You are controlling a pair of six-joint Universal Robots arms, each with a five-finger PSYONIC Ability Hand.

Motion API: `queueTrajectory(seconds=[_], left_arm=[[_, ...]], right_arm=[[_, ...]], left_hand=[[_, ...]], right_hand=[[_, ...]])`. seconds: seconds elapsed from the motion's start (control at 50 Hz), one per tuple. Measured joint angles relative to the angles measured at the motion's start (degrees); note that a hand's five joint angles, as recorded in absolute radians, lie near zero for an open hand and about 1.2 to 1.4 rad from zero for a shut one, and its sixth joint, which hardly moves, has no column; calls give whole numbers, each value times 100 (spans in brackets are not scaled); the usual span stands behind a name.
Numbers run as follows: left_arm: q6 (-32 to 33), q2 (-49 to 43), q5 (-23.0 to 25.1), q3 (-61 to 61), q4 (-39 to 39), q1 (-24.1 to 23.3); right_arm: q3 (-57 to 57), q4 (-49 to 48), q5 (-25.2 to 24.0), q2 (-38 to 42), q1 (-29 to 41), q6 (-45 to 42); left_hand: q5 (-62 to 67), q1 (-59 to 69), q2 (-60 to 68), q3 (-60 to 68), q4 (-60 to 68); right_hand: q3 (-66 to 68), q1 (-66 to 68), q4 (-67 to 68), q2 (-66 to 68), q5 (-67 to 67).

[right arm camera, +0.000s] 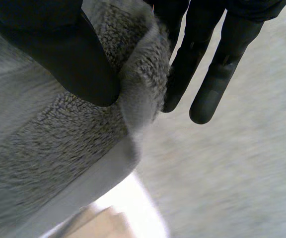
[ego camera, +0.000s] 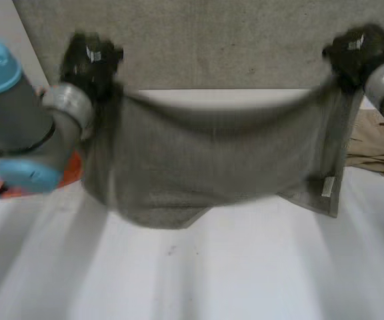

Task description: Fold the laundry.

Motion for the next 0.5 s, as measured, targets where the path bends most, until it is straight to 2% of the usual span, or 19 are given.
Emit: queueTrajectory(seconds=[0.1,0.2,0.34,0.5], left_arm=[[211,-538,-17,1533,1403,80],[214,-509,-17,1999,2649,123],[24,-178,68,1171,2948,149],[-118,57,397,-777,2780,248]], right_arm=[[-515,-2390,468,210,199,335],[-494,-3829,560,28,232,690],[15,-3587,425,-144,215,847],[1121,-2724,-38,-102,143,839]], left_hand=[[0,0,0,0,1],[0,0,0,0,1],[0,0,0,0,1],[0,0,1,0,1]], right_hand=[[0,0,0,0,0],[0,0,0,0,13],[0,0,0,0,13],[0,0,0,0,13]])
